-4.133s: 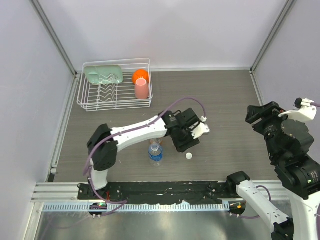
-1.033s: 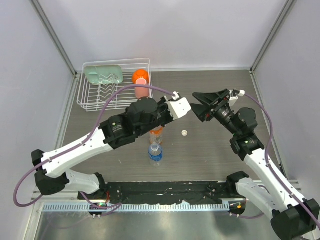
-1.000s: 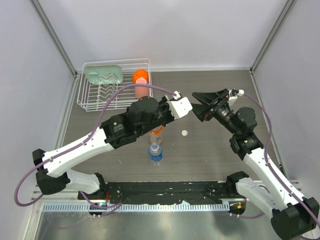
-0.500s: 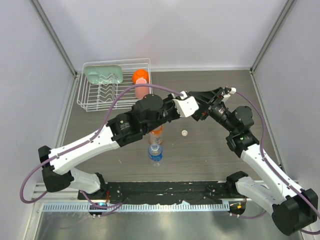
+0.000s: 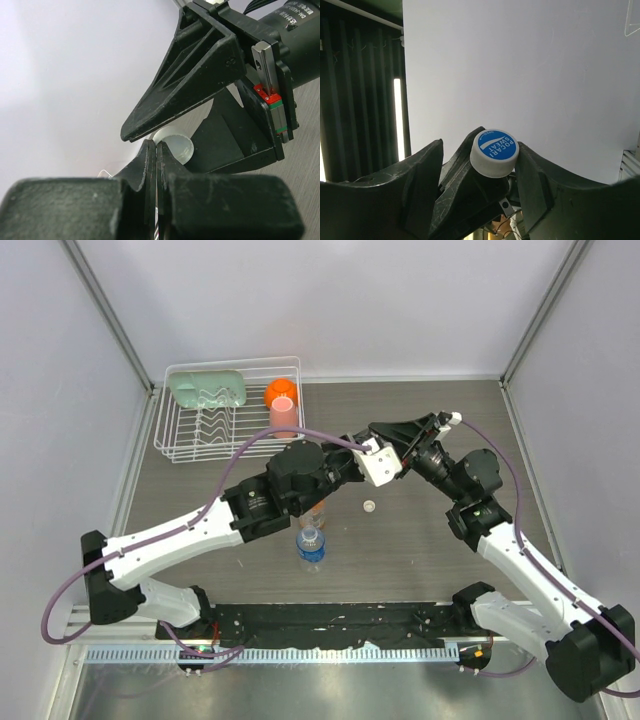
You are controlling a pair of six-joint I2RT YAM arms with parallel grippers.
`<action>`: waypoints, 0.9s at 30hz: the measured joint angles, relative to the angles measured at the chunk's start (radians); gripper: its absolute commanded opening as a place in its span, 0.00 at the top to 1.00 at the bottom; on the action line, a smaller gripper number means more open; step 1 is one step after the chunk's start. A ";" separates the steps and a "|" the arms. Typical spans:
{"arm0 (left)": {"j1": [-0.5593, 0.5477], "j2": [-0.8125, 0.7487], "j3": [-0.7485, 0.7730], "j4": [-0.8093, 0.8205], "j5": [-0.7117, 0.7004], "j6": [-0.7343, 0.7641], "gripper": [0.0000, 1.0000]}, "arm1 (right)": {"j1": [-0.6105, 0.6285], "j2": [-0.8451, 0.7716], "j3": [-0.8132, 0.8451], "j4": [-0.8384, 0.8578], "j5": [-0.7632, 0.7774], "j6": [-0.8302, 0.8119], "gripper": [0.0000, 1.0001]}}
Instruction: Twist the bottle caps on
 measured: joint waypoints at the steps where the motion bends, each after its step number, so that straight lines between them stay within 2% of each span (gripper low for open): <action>1: 0.000 -0.002 -0.002 0.004 -0.001 0.002 1.00 | 0.000 0.001 0.000 0.003 0.000 0.002 0.39; 19: -0.007 -0.058 -0.021 0.031 -0.029 0.008 1.00 | 0.001 0.026 0.002 0.052 0.004 0.014 0.41; 27: -0.012 -0.060 -0.037 0.040 -0.030 0.008 1.00 | 0.000 0.026 0.014 0.051 0.004 0.013 0.46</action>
